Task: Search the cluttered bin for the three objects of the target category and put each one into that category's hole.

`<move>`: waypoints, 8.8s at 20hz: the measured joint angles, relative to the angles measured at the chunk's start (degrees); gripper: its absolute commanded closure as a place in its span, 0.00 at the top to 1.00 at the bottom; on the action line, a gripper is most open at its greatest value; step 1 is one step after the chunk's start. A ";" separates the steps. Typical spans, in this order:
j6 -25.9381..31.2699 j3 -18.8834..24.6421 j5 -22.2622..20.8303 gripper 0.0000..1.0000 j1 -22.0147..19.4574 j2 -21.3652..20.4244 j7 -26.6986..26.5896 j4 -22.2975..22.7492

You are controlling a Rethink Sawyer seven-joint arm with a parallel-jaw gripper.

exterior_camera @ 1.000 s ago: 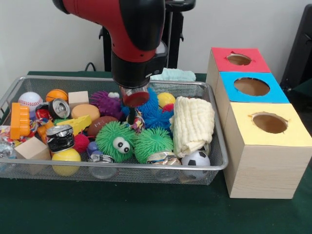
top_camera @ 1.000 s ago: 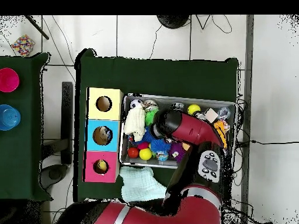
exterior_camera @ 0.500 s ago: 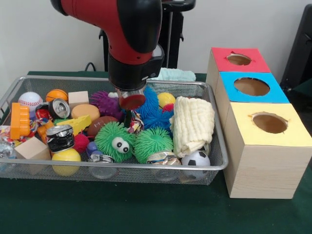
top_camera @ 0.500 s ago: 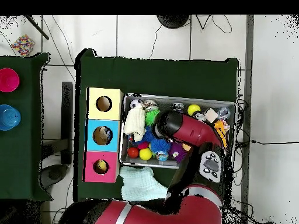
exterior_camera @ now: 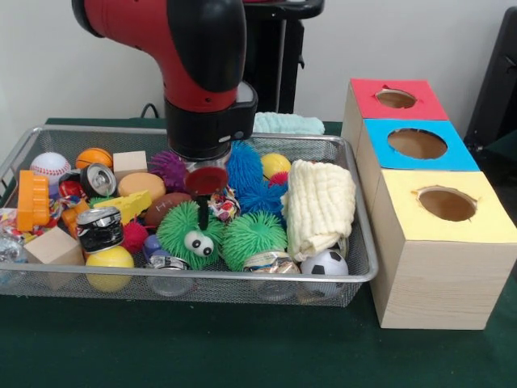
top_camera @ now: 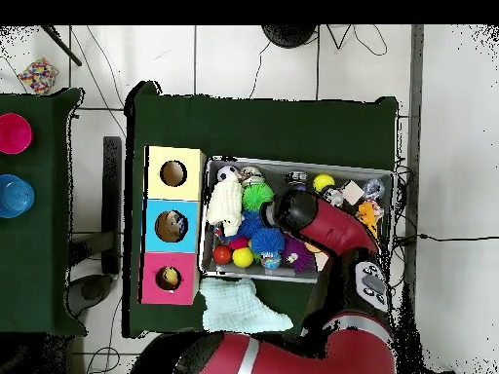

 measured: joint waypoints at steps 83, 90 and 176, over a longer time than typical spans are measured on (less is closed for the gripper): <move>48.82 3.10 7.32 0.00 3.50 -4.94 0.21 -19.50; 48.80 2.28 10.17 0.00 5.44 -3.90 1.28 -19.62; 15.81 -10.87 34.17 0.00 29.76 3.09 7.65 -13.06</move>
